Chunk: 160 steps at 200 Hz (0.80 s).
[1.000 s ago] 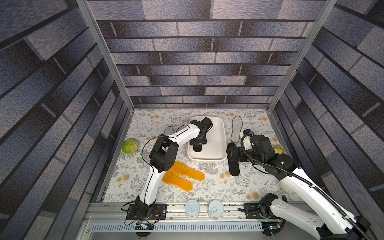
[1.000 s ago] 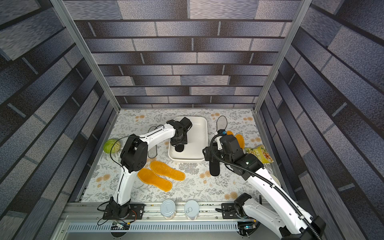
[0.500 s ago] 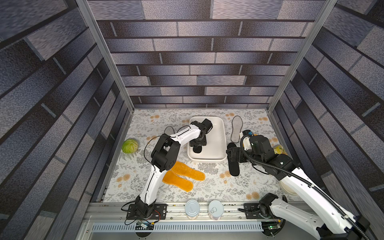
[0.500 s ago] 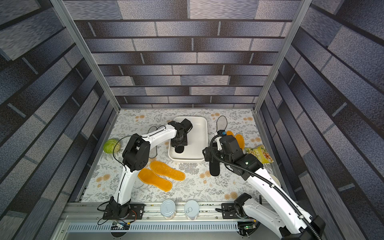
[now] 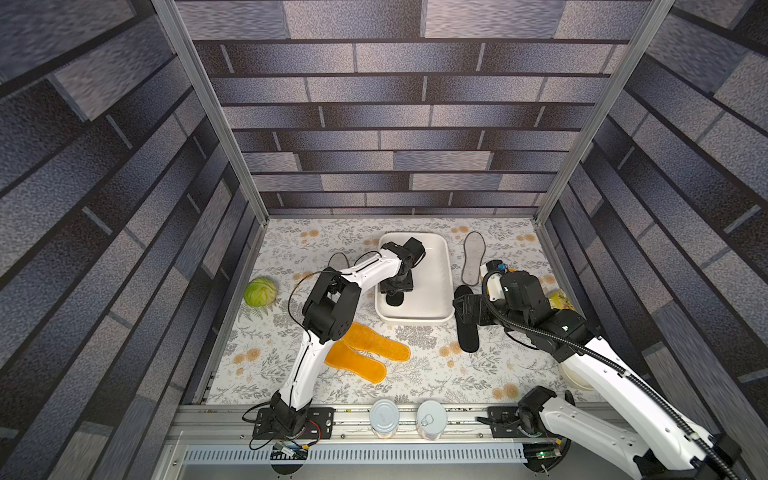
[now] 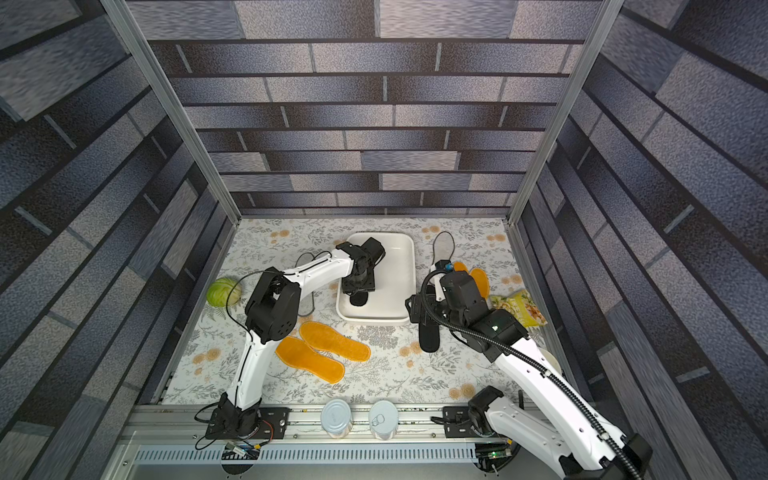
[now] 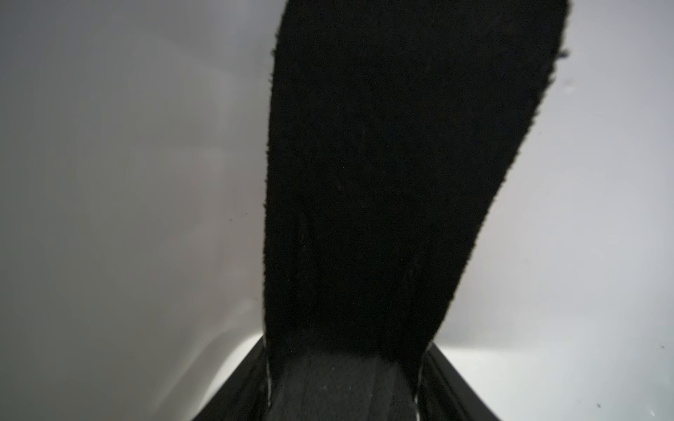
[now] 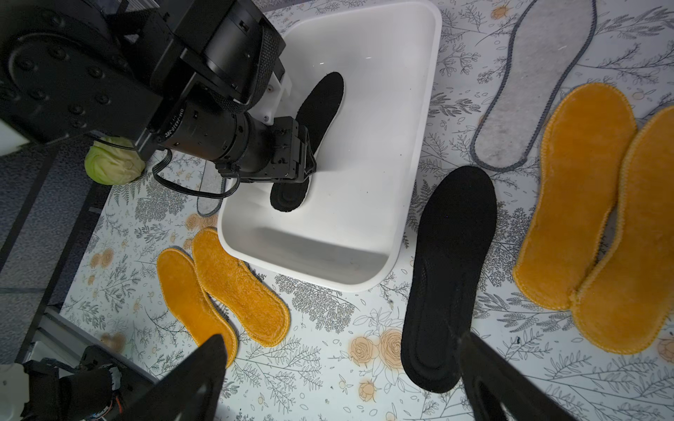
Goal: Put the insoles into the storage box
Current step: Place the insole in the storage box.
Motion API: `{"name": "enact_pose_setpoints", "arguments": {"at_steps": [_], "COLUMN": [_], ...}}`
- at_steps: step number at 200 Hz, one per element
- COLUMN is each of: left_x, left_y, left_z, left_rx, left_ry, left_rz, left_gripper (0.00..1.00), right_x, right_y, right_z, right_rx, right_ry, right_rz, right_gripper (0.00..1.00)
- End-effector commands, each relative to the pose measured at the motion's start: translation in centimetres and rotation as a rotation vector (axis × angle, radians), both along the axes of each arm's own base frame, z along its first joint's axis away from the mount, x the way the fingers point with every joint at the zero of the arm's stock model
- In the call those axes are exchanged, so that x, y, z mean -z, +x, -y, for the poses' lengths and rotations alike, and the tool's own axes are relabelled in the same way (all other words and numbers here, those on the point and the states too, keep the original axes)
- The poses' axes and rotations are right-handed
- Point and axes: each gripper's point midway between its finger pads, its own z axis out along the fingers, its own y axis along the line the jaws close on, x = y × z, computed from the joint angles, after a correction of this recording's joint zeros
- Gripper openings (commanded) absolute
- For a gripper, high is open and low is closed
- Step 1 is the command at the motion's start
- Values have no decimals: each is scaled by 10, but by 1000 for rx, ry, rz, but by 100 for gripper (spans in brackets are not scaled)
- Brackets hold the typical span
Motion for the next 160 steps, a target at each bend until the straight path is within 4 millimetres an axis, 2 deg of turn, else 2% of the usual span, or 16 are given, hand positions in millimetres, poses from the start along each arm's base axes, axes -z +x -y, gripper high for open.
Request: {"name": "enact_pose_setpoints", "arguments": {"at_steps": [1,160], "left_x": [2,-9], "left_y": [-1,16], "left_z": [-4,3], "left_rx": [-7,-16], "left_ry": [13,-13], "left_rz": [-15,34], "left_gripper": [61,61], "right_x": [-1,-2], "right_y": [0,0], "right_z": [2,1], "right_rx": [10,6], "right_ry": [15,13], "right_rz": [6,6], "right_gripper": [100,100]}}
